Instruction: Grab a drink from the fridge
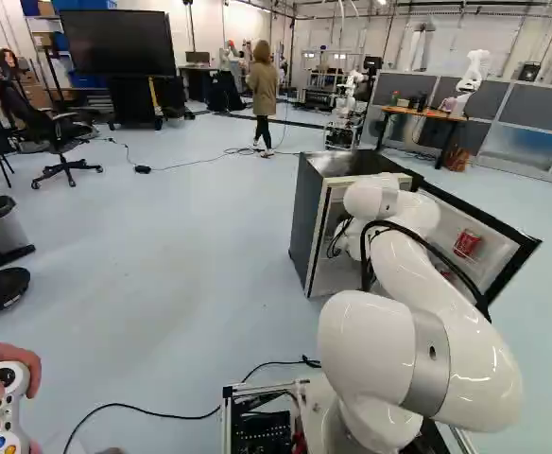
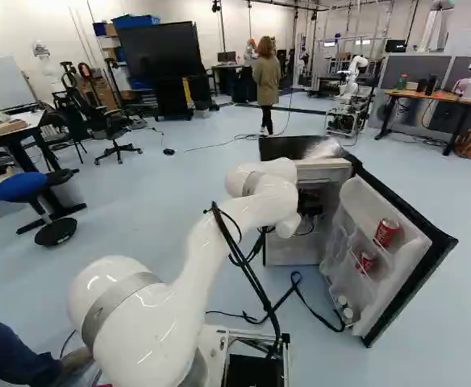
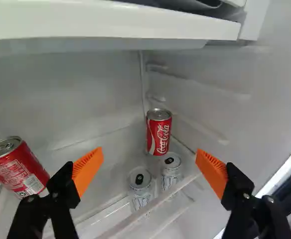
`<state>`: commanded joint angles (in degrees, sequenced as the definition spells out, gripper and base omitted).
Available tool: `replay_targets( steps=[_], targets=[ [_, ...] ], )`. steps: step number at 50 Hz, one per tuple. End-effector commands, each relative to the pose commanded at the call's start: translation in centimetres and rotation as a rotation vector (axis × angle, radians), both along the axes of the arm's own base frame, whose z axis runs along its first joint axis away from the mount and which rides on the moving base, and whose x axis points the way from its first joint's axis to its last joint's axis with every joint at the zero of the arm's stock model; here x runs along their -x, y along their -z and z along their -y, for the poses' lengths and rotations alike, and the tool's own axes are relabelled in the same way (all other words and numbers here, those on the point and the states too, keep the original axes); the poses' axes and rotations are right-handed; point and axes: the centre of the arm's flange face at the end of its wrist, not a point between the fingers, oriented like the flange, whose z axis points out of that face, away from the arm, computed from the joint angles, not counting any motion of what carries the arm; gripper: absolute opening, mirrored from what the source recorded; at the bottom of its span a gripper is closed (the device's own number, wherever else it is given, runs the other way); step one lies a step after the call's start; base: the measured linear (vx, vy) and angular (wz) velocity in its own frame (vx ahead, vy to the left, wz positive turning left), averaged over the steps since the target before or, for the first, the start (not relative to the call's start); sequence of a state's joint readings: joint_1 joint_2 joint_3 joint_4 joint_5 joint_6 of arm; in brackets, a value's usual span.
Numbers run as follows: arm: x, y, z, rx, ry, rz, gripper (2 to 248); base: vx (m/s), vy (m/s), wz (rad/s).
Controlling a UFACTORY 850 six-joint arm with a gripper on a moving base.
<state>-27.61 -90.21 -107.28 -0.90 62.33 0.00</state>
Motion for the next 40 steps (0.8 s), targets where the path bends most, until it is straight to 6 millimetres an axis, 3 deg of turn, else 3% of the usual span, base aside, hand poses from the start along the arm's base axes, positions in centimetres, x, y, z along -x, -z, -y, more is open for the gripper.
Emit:
replay_targets(
  steps=[16,40],
  targets=[
    [-0.5,0.4,0.0,-0.001,-0.003,-0.003,247,0.0,0.0,0.0],
    [-1.7,-0.8,0.2,0.002,-0.008,0.002,247,0.0,0.0,0.0]
  ],
)
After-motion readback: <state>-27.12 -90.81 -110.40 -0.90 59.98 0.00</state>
